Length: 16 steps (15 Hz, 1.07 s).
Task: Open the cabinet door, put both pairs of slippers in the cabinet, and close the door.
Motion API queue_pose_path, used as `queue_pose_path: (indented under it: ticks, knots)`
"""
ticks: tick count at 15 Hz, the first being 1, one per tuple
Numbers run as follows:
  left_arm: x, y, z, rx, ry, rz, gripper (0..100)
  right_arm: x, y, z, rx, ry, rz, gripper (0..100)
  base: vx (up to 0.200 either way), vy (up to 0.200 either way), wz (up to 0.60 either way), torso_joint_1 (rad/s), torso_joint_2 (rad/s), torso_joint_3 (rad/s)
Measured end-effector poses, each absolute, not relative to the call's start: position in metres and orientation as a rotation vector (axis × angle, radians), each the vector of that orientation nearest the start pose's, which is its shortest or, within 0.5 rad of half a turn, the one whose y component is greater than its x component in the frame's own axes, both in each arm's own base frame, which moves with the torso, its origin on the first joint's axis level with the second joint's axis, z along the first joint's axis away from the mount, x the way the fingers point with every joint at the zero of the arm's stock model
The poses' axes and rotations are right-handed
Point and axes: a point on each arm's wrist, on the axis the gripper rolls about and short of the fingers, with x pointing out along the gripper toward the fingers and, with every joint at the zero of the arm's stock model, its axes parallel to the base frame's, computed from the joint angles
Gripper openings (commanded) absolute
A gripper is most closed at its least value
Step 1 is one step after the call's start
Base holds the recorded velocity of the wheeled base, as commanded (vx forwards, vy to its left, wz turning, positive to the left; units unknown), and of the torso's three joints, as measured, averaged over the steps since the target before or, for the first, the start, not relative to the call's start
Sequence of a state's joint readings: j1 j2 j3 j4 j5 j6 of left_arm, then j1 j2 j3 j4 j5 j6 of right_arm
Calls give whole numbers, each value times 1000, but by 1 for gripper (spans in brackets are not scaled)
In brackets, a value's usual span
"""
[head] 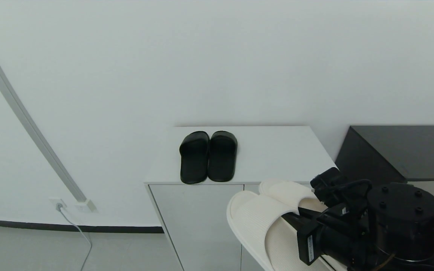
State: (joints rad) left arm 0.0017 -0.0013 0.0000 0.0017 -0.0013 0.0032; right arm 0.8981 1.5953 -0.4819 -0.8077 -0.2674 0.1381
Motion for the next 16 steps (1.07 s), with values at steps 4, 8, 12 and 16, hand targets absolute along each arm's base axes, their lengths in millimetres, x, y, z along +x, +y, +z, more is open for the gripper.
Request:
queue_pose_path:
  ticks: [4, 8, 12, 16]
  knots:
    - [-23, 0, 75, 3, 0, 1, 0, 159, 191, 145, -40, 305, 609, 0, 0, 0, 0, 0, 0, 0]
    - [-23, 0, 75, 4, 0, 2, 0, 158, 190, 143, -44, 310, 609, 0, 0, 0, 0, -27, 60, 32]
    - [-23, 0, 75, 4, 0, 2, 0, 154, 188, 142, -48, 314, 619, 0, 0, 0, 0, -152, 343, 190]
    - [-23, 0, 75, 6, 0, 1, 0, 152, 188, 142, -50, 316, 623, 0, 0, 0, 0, -177, 410, 226]
